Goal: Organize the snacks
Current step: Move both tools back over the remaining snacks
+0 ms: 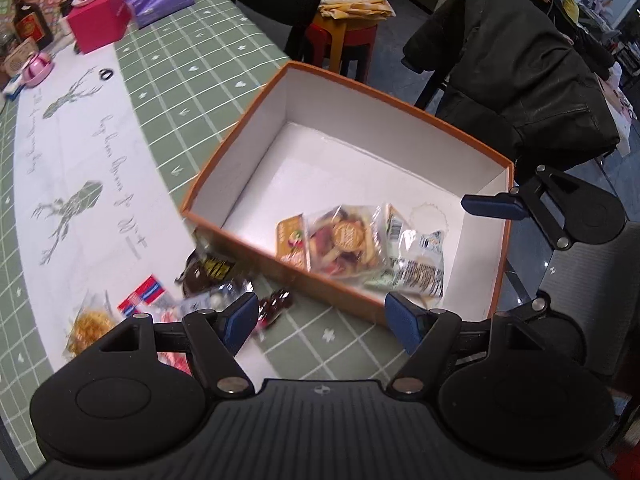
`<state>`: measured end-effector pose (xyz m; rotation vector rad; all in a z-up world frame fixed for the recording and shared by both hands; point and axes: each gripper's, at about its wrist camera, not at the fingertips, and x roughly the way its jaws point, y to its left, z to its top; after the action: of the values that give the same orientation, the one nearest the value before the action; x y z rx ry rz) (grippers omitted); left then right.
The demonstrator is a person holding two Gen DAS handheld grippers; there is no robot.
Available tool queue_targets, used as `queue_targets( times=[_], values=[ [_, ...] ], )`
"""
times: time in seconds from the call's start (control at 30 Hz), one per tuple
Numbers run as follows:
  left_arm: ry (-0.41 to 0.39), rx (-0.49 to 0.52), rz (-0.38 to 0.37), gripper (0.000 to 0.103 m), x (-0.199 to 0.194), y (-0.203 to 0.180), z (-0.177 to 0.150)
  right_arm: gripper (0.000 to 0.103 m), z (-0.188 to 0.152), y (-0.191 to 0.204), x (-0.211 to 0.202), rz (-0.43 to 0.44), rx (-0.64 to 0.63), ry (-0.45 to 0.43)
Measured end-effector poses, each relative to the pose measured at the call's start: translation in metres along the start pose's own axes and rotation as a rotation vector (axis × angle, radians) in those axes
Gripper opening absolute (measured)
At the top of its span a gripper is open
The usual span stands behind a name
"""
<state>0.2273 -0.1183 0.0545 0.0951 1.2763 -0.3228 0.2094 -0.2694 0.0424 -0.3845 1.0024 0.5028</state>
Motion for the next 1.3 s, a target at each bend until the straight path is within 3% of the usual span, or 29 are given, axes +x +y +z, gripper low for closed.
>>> queue_targets(
  times=[0.23,0.47,0.73,0.9,1.3],
  values=[
    [0.018,-0.123,-0.019,0.085,-0.019,0.048,-0.056,0.089,0.004,0.047,-0.004,0.091,-0.062,-0.022],
    [0.044,-0.183,-0.025,0.085,-0.018,0.087,-0.110,0.089,0.002,0.098,0.010,0.185,-0.115,-0.003],
    [0.095,-0.102,0.006,0.085,0.012,0.109,-0.160,0.089,-0.005,0.140,0.040,0.252,-0.149,0.066],
    [0.083,-0.041,0.035,0.091,0.036,0.119,-0.175,0.089,-0.009,0.157,0.056,0.277,-0.178,0.107],
    [0.031,-0.048,0.035,0.103,0.080,0.143,-0.186,0.089,-0.010,0.165,0.084,0.263,-0.191,0.182]
  ],
)
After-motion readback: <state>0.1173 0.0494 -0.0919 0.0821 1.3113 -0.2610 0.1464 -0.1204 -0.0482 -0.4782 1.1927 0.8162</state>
